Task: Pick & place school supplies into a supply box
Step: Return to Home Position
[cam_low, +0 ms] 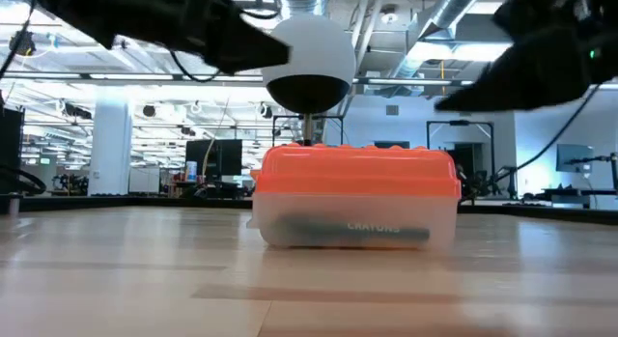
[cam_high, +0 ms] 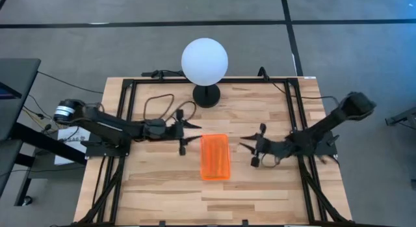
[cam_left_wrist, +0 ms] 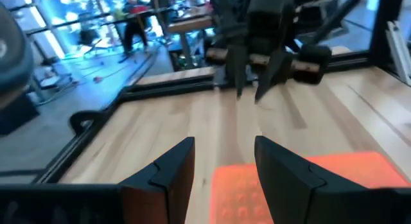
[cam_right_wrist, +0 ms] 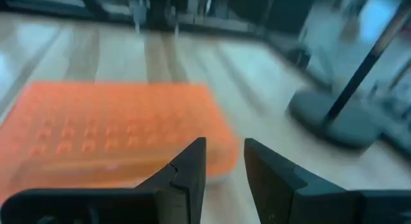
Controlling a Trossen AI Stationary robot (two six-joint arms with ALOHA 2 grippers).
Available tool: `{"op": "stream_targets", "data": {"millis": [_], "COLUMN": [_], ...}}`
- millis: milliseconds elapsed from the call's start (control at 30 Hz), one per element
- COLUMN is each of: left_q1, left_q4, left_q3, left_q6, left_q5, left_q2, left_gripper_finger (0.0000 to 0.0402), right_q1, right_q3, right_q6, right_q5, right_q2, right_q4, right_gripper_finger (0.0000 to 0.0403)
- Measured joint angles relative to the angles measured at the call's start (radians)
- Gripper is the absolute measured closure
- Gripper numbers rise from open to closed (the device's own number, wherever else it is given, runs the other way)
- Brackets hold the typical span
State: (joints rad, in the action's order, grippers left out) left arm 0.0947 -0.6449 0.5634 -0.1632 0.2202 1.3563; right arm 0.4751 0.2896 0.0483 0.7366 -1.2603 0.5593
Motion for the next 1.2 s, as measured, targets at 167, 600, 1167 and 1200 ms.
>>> {"op": "stream_targets", "data": {"millis": [167,600,1167,1200], "left_q1": [-0.007,0.027,-0.037,-0.039], "left_q4": [0.005,-0.220,-0.065,-0.067], "left_q3": [-0.157,-0.548,-0.554,-0.554], "left_q6": [0.046,0.067,-0.005,-0.014], "left_q5": [0.004,0.109,-0.007,-0.018], "left_q2": [-0.184,-0.493,-0.591,-0.596], "left_gripper_finger": [0.0244,0.0244,0.0244,0.0244], "right_q1": [-0.021,-0.196,-0.574,-0.580], "right_q3": [-0.101,-0.264,-0.283,-0.283], "right_q6": [-0.175,-0.303,-0.312,-0.314], "right_q5": [-0.015,-0.427,-0.799,-0.799], "right_q2": [0.244,0.512,0.522,0.525], "right_q4": [0.032,0.206,0.157,0.157], "right_gripper_finger": [0.0302,0.0302,0.0302,0.0302]}}
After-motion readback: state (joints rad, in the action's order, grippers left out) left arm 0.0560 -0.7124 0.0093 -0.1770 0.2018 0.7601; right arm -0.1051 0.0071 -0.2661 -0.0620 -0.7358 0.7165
